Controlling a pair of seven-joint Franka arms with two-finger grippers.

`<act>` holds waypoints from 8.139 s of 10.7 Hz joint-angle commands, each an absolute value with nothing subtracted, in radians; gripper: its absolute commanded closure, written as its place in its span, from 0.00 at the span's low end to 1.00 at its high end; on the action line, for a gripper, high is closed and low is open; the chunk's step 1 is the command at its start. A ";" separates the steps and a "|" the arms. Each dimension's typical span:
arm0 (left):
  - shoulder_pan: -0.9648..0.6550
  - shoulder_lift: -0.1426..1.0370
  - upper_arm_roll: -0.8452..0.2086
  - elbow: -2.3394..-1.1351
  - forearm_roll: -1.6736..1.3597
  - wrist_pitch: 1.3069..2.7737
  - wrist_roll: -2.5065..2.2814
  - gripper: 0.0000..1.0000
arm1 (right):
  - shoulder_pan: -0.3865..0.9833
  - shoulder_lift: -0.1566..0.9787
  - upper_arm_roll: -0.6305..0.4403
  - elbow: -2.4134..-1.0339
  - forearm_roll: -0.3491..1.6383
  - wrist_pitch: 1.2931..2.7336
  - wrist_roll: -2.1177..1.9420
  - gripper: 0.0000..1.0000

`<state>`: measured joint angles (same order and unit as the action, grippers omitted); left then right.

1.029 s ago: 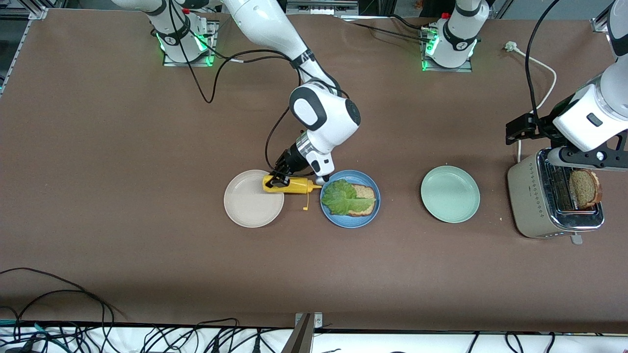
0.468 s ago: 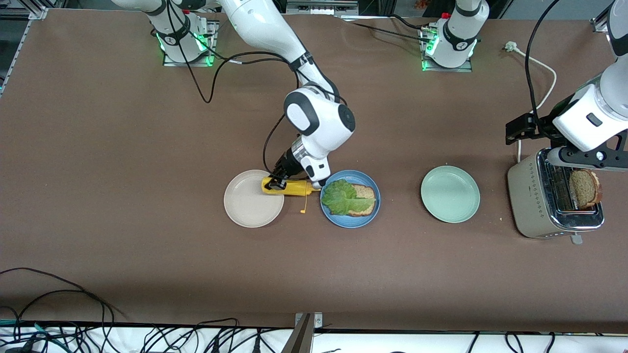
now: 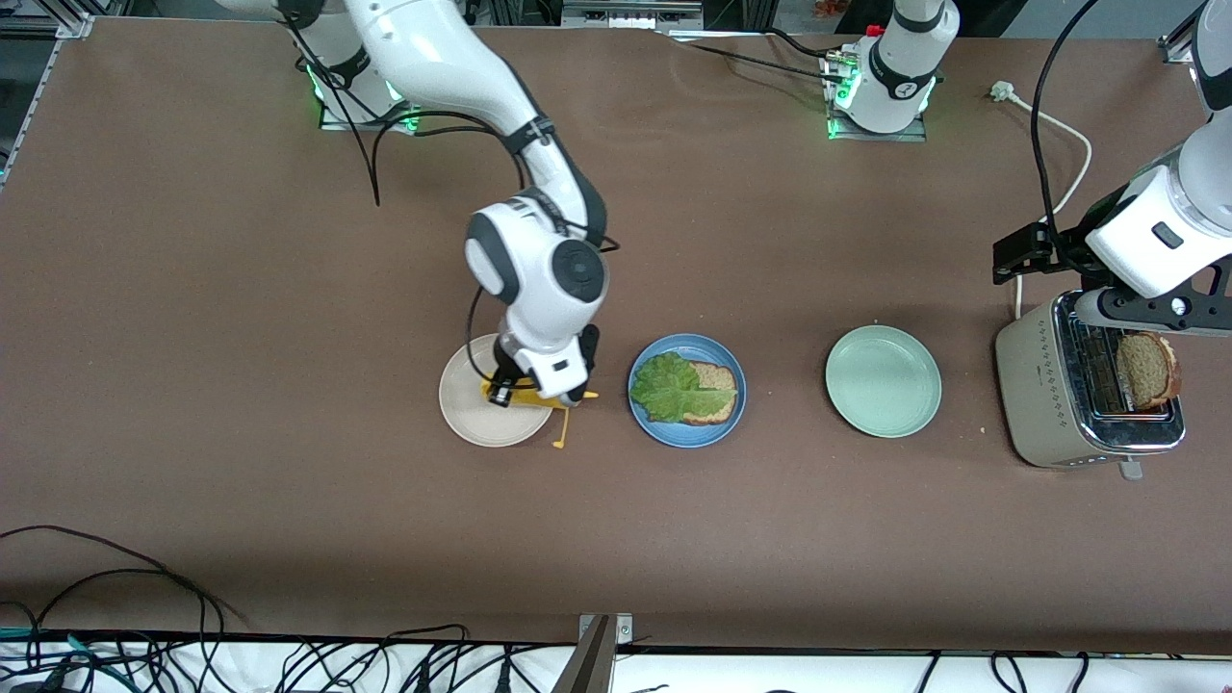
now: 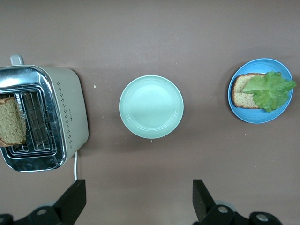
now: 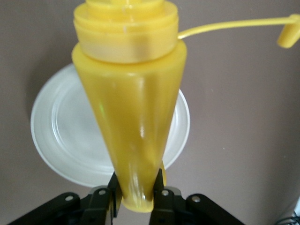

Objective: Make sandwich in blue plate with both arms
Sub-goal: 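Carry the mustard bottle back beside the white plate, then set the mustard down with the right gripper while the left gripper reaches the toaster, then withdraw the right gripper while the left gripper grasps the toaster toast, then lift the toast slice out of the toaster with the left gripper, then carry the toast over the blue plate and lower it onto the lettuce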

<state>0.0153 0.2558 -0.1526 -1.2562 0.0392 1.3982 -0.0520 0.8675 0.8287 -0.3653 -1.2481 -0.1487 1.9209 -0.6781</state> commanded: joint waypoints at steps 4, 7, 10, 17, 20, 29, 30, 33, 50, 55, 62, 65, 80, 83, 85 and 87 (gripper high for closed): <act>0.017 0.245 -0.153 -1.255 0.055 1.355 -0.045 0.00 | 0.427 0.646 -0.048 -1.381 0.130 1.947 -1.025 1.00; 0.017 0.244 -0.153 -1.255 0.055 1.350 -0.044 0.00 | 0.276 0.646 0.026 -1.381 0.210 1.934 -1.187 1.00; 0.017 0.244 -0.153 -1.253 0.055 1.350 -0.043 0.00 | 0.180 0.652 0.038 -1.393 0.308 1.907 -1.342 1.00; 0.067 0.248 -0.152 -1.256 0.054 1.351 -0.043 0.00 | -0.050 0.820 0.063 -1.393 0.685 1.827 -1.866 1.00; 0.120 0.255 -0.152 -1.258 0.066 1.351 -0.041 0.00 | -0.072 0.919 0.074 -1.390 0.817 1.822 -1.956 1.00; 0.244 0.339 -0.137 -1.258 0.066 1.361 -0.043 0.00 | -0.084 0.945 0.072 -1.390 0.825 1.830 -2.013 0.10; 0.244 0.339 -0.137 -1.258 0.067 1.361 -0.043 0.00 | -0.084 0.945 0.071 -1.390 0.824 1.830 -2.013 0.00; 0.244 0.356 -0.138 -1.262 0.163 1.394 -0.041 0.00 | -0.087 0.945 0.060 -1.378 0.801 1.830 -2.013 0.00; 0.480 0.515 -0.143 -1.439 0.126 1.758 0.264 0.20 | 0.009 0.387 -0.100 -1.597 0.290 1.723 -0.907 0.00; 0.492 0.528 -0.143 -1.445 0.109 1.758 0.265 0.97 | 0.093 0.191 -0.092 -1.682 0.189 1.820 -0.358 0.00; 0.479 0.421 -0.156 -1.422 0.147 1.712 0.317 1.00 | 0.150 -0.033 -0.155 -1.697 0.081 1.740 -0.144 0.00; 0.430 0.336 -0.158 -1.411 0.163 1.608 0.319 1.00 | 0.141 -0.028 -0.156 -1.697 0.081 1.741 -0.149 0.00; 0.175 0.632 -0.459 -1.362 -0.461 1.601 0.109 1.00 | 0.137 -0.005 -0.163 -1.654 0.035 1.740 -0.156 0.00; 0.111 0.710 -0.459 -1.362 -0.584 1.721 0.126 1.00 | 0.136 -0.002 -0.187 -1.649 0.035 1.741 -0.155 0.00; 0.075 0.761 -0.459 -1.362 -0.601 1.800 0.144 1.00 | 0.137 0.008 -0.186 -1.649 0.038 1.743 -0.155 0.00; 0.058 0.808 -0.459 -1.362 -0.681 1.821 0.216 1.00 | 0.135 0.009 -0.187 -1.646 0.040 1.744 -0.153 0.00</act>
<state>0.0782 0.7469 -0.4602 -1.3951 -0.5889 1.8054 0.1349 0.1288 0.0002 -0.1816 -1.6645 0.0501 1.7448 -0.1591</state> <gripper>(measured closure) 0.907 0.000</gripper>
